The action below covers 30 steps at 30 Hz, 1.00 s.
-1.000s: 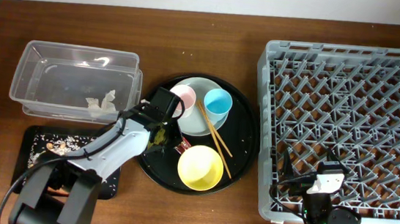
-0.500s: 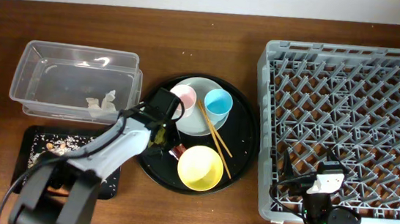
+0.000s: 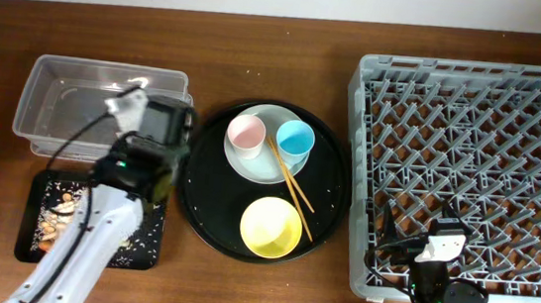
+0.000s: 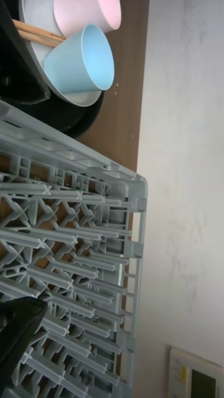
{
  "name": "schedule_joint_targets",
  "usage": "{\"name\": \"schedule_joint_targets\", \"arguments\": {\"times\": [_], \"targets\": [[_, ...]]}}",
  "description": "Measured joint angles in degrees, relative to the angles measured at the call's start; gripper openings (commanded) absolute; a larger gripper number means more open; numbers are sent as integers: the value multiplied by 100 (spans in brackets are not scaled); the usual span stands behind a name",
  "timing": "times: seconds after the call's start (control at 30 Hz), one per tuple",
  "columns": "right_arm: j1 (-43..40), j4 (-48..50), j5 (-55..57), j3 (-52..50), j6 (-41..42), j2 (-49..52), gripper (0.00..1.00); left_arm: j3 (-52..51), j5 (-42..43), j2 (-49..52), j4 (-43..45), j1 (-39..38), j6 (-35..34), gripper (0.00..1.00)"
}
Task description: Sort waste into correct bins and load items into the dishwasher rack
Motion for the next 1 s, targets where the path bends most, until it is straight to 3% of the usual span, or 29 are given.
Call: {"name": "schedule_joint_targets", "arguments": {"times": [0.2, 0.23, 0.33, 0.4, 0.43, 0.53, 0.67, 0.77, 0.87, 1.0], "targets": [[0, 0, 0, 0, 2, 0, 98, 9, 251, 321, 728, 1180, 2, 1], [0, 0, -2, 0, -2, 0, 98, 9, 391, 577, 850, 1366, 0, 5], [0, 0, -2, 0, 2, 0, 98, 9, 664, 1005, 999, 1543, 17, 52], [0, 0, 0, 0, 4, 0, 98, 9, 767, 1091, 1091, 1561, 177, 71], [0, 0, 0, 0, 0, 0, 98, 11, 804, 1080, 1169, 1561, 337, 73], [0, 0, 0, 0, 0, 0, 98, 24, 1217, 890, 1113, 1567, 566, 70], [0, 0, 0, 0, 0, 0, 98, 289, 3320, -201, 608, 1569, 726, 63], [0, -2, 0, 0, 0, 0, 98, 308, 4704, -422, 243, 1176, 761, 57], [0, 0, 0, 0, 0, 0, 98, 308, 4929, -400, 310, 638, 754, 57], [0, -2, 0, 0, 2, 0, 98, 308, 4605, -256, 560, -28, 605, 55]]}}
